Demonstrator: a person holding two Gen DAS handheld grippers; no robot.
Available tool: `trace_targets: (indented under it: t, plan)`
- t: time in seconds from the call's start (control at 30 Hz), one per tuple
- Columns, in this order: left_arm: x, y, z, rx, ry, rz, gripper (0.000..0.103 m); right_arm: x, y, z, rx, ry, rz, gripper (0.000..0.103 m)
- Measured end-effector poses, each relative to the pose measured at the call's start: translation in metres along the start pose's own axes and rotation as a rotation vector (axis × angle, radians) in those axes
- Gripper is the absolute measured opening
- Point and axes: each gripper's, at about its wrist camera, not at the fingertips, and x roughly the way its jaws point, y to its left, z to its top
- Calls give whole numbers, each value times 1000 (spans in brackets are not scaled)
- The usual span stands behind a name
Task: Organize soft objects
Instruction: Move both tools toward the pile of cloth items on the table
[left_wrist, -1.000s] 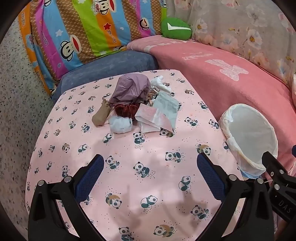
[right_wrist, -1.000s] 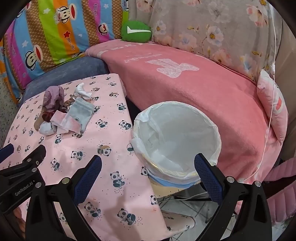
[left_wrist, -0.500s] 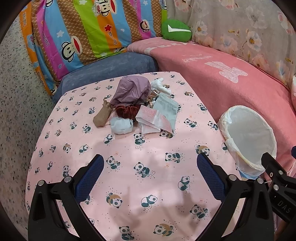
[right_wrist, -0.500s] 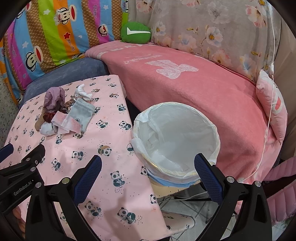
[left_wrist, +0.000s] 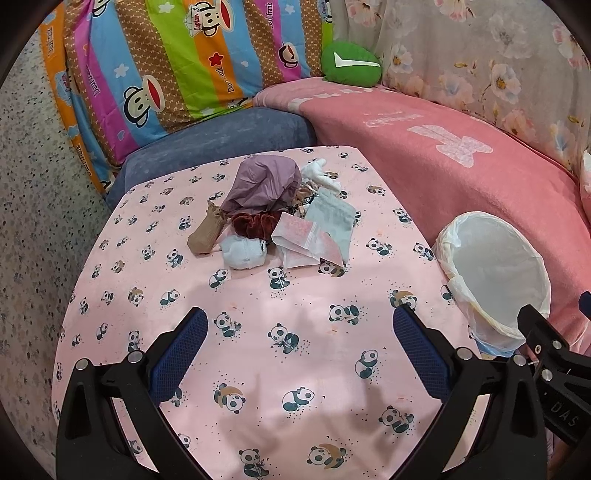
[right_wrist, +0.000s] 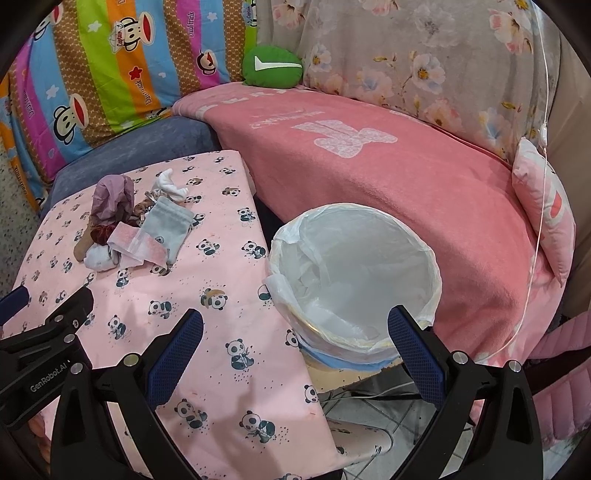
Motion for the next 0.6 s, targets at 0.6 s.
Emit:
trace_targets:
  t: [0.6]
  plan:
    - [-1, -1, 1, 0, -3, 1, 96, -2, 1, 1, 5, -4, 11, 98]
